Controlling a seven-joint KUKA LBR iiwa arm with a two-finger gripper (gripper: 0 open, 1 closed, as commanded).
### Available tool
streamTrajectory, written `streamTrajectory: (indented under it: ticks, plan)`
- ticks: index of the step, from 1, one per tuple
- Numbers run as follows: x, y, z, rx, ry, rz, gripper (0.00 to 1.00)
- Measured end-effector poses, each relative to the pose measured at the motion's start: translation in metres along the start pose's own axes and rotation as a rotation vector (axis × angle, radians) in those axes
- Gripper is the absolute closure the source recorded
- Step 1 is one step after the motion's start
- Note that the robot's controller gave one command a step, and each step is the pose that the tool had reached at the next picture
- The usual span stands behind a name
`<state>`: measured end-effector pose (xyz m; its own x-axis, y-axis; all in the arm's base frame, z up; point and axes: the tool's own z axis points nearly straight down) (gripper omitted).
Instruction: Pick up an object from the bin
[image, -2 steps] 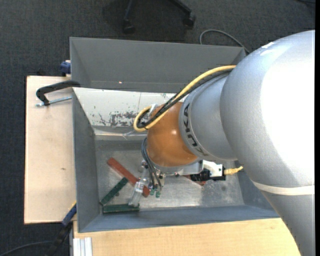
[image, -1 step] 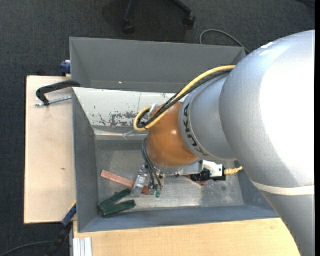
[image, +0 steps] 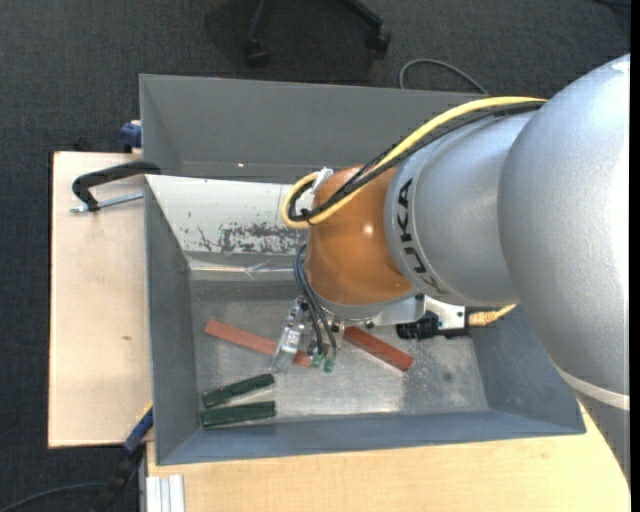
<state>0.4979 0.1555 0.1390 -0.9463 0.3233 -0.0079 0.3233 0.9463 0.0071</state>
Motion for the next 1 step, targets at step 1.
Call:
streamTrajectory:
  ticks: [1]
  plan:
    - [-0.0013,0.0015,-0.0284,0.002,0.002,-0.001,1.00]
